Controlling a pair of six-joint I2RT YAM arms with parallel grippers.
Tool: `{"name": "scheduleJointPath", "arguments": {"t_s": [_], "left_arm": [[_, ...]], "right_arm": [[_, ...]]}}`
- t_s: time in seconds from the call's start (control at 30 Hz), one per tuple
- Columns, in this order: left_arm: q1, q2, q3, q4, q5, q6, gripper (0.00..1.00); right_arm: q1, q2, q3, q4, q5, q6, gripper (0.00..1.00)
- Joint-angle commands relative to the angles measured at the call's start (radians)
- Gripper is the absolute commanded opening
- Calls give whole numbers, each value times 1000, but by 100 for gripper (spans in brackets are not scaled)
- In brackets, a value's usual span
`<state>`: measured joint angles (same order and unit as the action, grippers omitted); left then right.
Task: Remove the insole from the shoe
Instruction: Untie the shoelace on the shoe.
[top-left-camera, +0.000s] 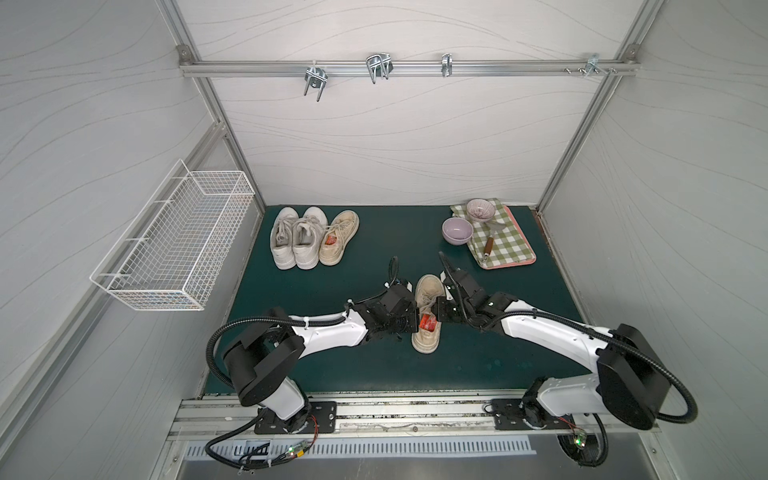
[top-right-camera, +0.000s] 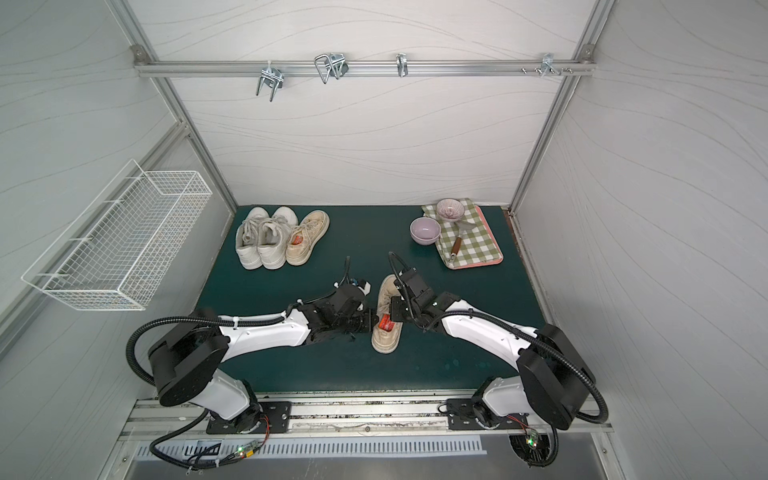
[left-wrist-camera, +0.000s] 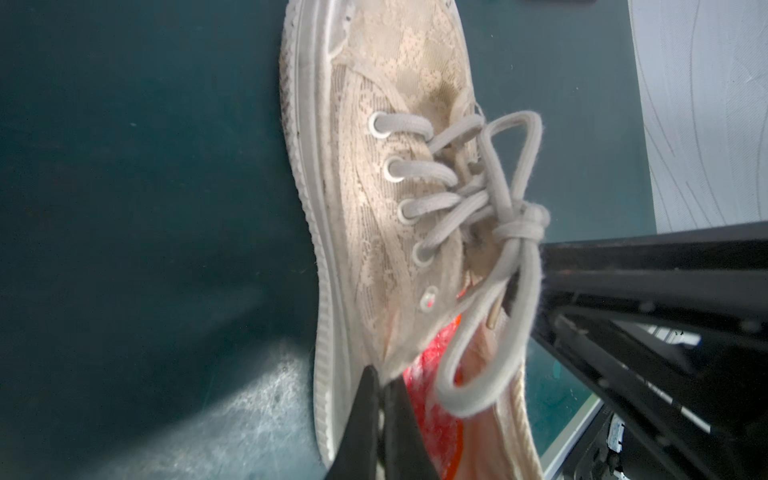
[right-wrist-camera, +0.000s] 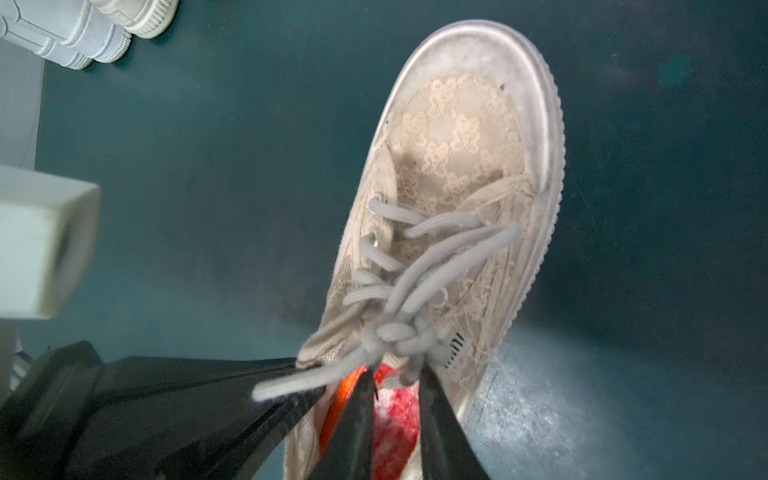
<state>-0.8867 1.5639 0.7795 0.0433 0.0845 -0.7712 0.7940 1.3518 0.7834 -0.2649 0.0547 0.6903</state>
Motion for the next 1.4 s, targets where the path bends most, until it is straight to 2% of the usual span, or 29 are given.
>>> {"name": "scheduleJointPath", "arguments": {"t_s": [0.0,0.3,0.43,0.73,1.07,1.37], "left_arm": [[-9,-38,9,86,-9,-13,0],[-15,-28,9,98,-2,-13,0],[-16,-30,4,104,0,-13,0],[-18,-34,-2,112,0,-14,0],[-19,-22,4,117,10,-9,0],[-21,-18,20,74,-19,-9,0]], "right_arm": [[-6,15,-2,-6,22,22,23],[-1,28,7,-4,12,16,26],[8,7,10,-20,44,12,27],[9,42,37,-75,127,14,19],[28,64,60,-54,119,-21,24],[67,77,87,-90,146,-36,20]]}}
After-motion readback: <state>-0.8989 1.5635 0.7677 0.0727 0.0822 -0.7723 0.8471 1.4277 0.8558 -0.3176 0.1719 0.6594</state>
